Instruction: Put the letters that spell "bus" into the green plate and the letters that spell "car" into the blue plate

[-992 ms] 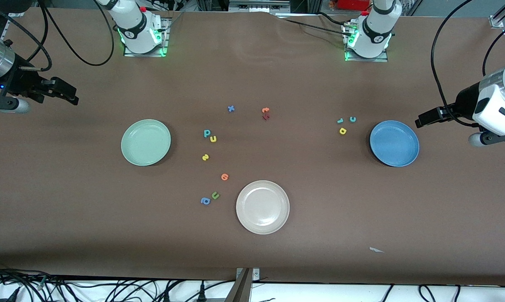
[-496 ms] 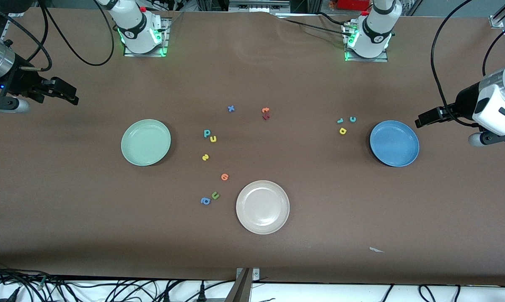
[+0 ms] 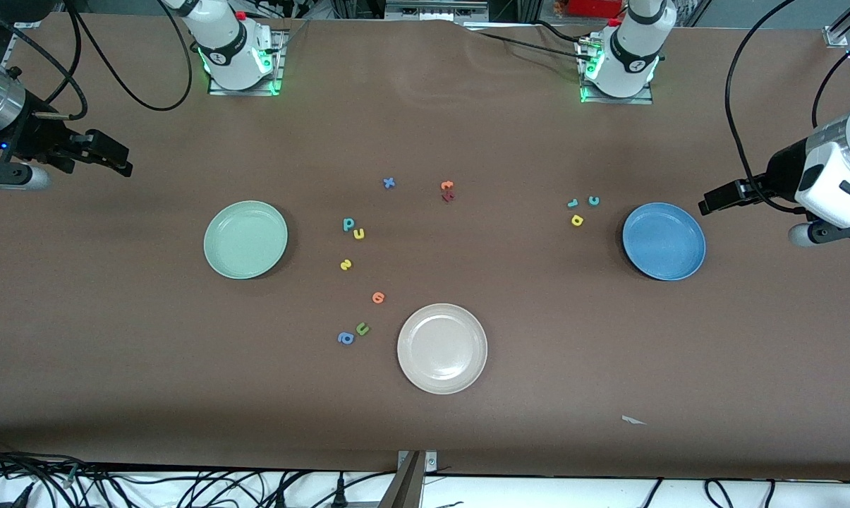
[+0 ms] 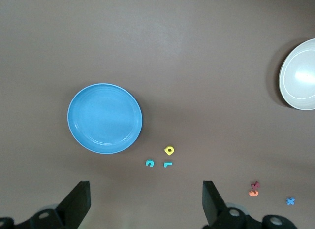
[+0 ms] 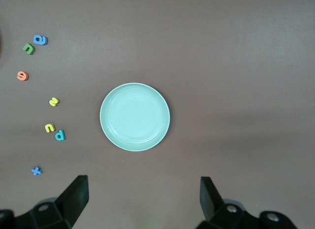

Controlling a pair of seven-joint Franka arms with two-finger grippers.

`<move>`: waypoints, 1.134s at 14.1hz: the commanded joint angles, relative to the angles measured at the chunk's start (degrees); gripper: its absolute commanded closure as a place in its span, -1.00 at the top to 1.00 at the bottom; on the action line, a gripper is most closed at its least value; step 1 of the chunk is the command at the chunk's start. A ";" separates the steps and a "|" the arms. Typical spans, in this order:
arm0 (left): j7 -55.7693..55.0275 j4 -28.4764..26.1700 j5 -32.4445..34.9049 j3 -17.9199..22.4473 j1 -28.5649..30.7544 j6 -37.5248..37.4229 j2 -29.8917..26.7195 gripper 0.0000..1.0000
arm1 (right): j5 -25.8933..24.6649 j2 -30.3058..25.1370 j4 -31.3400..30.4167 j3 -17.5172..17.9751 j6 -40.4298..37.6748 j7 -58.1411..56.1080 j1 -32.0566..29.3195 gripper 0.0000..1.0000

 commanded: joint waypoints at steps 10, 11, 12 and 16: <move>1.04 0.27 0.44 0.54 -0.50 -0.25 0.11 1.00 | 0.80 -1.80 -0.52 -0.58 -1.06 0.56 0.09 1.00; 1.04 0.36 0.44 0.54 -0.50 -0.25 0.19 1.00 | 0.80 -1.72 -0.52 -0.58 -0.88 0.56 0.18 1.00; 1.04 0.27 0.44 0.54 -0.50 -0.25 0.19 1.00 | 0.71 -1.54 -0.43 -0.58 -0.36 0.56 0.09 1.00; 1.04 0.36 0.44 0.54 -0.59 -0.34 0.37 1.00 | 0.62 -1.54 -0.43 -0.67 -0.53 0.56 0.09 1.00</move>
